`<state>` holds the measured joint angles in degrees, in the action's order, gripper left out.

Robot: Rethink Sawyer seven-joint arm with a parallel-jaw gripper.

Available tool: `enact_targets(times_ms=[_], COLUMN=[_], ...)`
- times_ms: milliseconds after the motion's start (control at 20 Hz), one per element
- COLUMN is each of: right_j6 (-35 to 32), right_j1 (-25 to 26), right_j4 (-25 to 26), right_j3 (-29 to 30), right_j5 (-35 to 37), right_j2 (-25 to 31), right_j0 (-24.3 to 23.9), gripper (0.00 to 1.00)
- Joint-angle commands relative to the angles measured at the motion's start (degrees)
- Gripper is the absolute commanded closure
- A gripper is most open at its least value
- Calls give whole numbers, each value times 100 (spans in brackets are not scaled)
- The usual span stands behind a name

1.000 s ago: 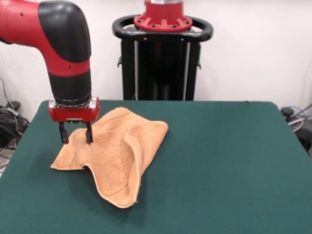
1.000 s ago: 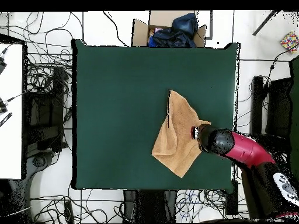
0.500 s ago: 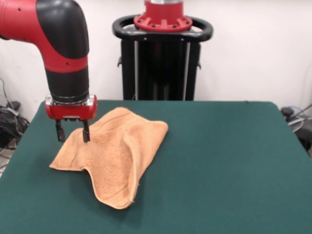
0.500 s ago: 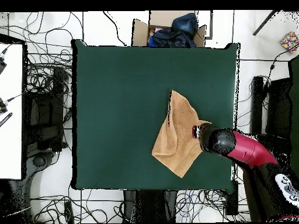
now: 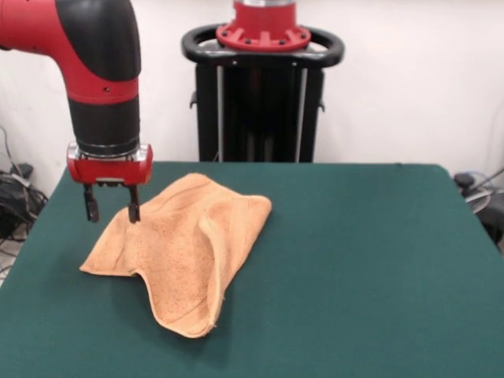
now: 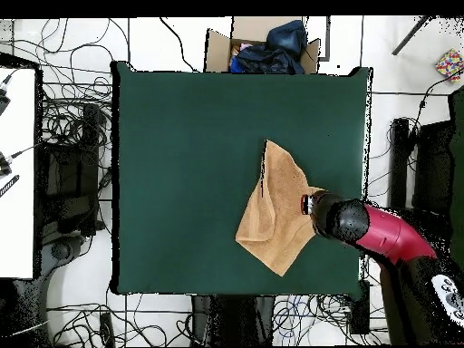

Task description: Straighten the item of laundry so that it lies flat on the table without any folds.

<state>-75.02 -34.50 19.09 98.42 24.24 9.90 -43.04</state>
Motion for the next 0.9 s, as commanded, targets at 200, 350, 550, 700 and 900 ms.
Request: enact_targets(times_ms=[200, 350, 550, 700, 900], right_j6=[-671, -817, -905, -916, -862], right_j1=[-81, -98, -45, 13, 82], right_j4=[55, 36, 2, -14, -20], right_j3=[585, 726, 766, 769, 881], right_j5=[86, -44, -132, -188, -287], right_j2=[191, 144, 112, 103, 157], right_j0=[385, 476, 561, 584, 496], gripper=[0, 0, 0, 0, 0])
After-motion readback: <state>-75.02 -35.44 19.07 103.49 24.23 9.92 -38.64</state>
